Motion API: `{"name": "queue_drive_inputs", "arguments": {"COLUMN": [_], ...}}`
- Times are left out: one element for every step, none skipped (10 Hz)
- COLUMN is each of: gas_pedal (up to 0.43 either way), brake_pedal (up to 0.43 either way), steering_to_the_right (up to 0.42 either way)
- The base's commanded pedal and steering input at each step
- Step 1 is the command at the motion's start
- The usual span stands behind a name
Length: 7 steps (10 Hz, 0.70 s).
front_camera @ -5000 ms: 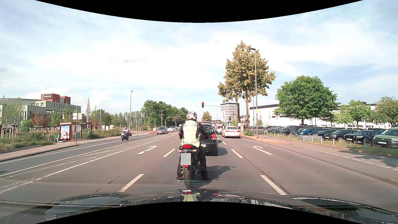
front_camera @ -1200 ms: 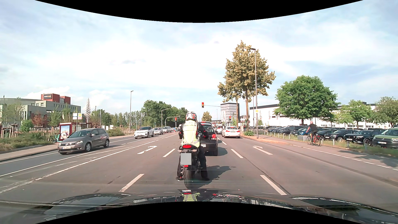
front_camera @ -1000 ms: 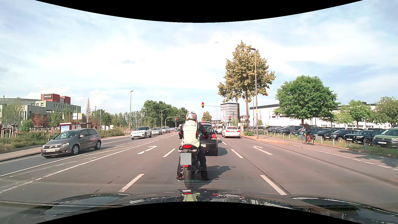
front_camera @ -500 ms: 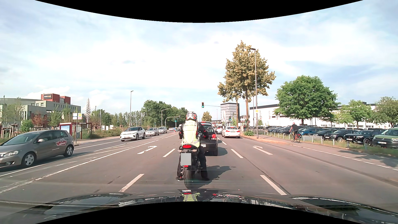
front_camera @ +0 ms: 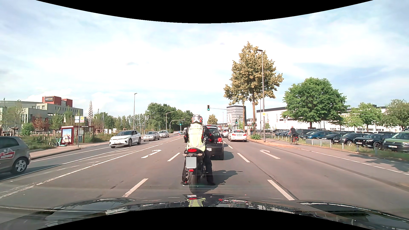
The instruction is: Follow the waypoints while adhering to traffic rules and regulations
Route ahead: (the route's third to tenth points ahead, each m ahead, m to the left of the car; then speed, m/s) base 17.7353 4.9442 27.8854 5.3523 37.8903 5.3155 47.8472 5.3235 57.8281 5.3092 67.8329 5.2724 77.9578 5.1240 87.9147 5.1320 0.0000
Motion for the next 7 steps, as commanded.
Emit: {"name": "queue_drive_inputs", "arguments": {"gas_pedal": [0.000,0.000,0.000,0.000,0.000,0.000,0.000], "brake_pedal": [0.000,0.000,0.000,0.000,0.000,0.000,0.000], "steering_to_the_right": [-0.006,-0.006,-0.006,-0.006,-0.006,-0.006,-0.006]}}
